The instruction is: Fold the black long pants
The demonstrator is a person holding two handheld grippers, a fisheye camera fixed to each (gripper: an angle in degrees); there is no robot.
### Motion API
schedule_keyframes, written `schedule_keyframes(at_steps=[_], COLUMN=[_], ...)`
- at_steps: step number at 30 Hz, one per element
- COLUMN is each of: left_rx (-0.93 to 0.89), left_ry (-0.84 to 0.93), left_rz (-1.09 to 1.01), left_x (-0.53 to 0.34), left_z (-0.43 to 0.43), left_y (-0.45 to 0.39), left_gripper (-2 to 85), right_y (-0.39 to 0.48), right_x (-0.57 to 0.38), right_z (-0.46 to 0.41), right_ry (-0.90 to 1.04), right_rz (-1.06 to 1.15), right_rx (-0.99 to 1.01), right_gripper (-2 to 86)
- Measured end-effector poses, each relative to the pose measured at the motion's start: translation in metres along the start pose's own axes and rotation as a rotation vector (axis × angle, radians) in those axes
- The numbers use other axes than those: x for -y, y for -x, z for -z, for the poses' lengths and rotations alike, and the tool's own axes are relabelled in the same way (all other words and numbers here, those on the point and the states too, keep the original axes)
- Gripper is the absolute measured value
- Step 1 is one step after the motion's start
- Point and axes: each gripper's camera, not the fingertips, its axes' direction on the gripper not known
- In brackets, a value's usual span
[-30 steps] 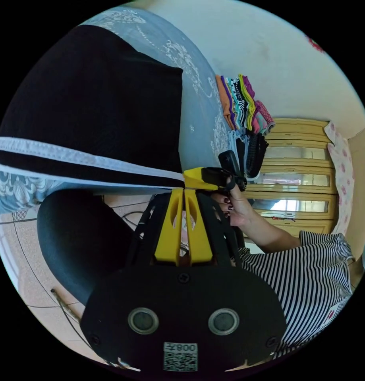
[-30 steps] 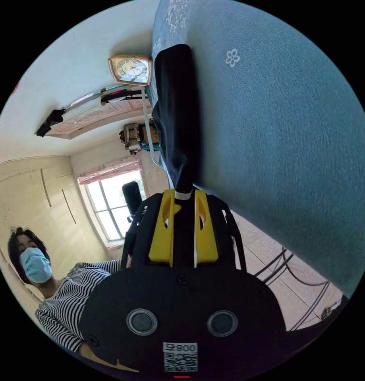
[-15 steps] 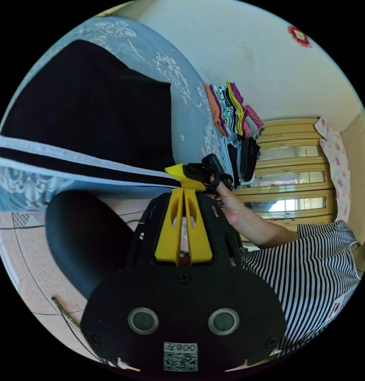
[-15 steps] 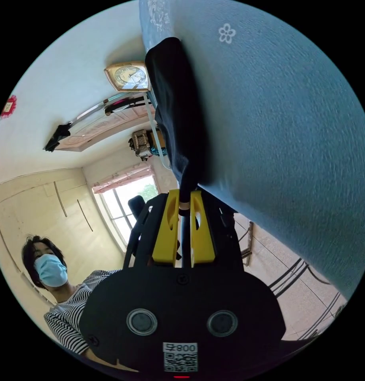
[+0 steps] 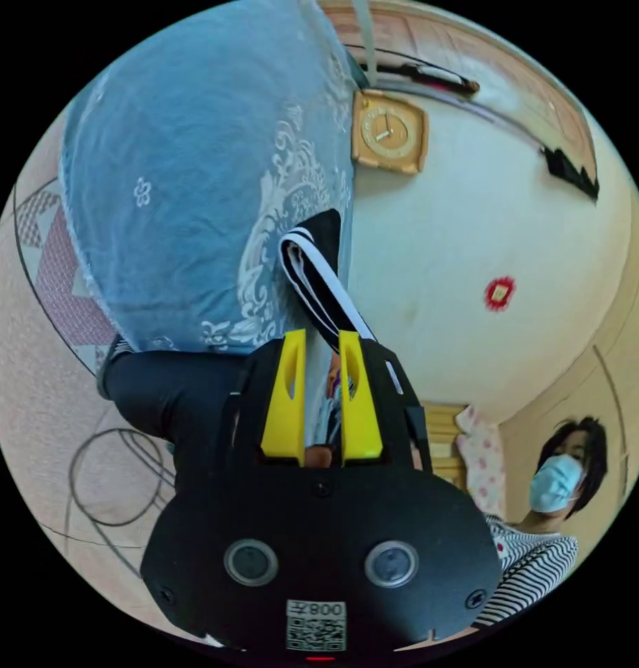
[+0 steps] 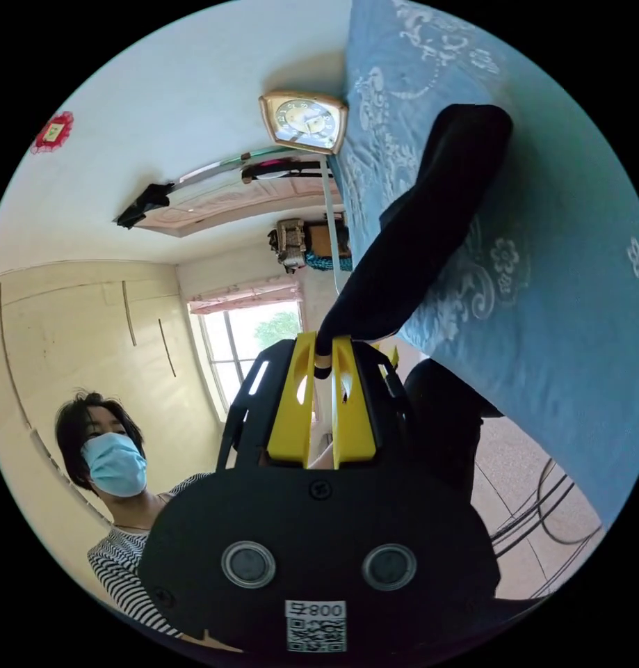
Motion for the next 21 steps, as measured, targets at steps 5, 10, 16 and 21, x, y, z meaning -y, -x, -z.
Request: schedule_keyframes(at_steps=[5, 10, 16, 21], left_rx=[-0.175, -0.206, -0.227, -0.221], left_ry=[-0.079, -0.127, -0.187, -0.194], left_rz=[0.153, 0.203, 0.229, 0.242], left_x=[-0.013, -0.017, -0.01, -0.003], left_z=[0.034, 0.06, 0.094, 0.113], left_y=[0.058, 0.083, 0.099, 0.107], left_gripper=[12.6, 14.5, 15.6, 16.2], right_y=[0.027, 0.042, 0.044, 0.043], right_x=[0.024, 0.035, 0.039, 0.039], right_z=[-0.015, -0.024, -0.027, -0.022], right_ry=[0.024, 0.033, 0.036, 0.024], right_rz=[0.054, 0.081, 0.076, 0.062], right_rx=[-0.038, -0.05, -0.055, -0.052], right_gripper=[1.5, 1.5, 1.5, 1.6])
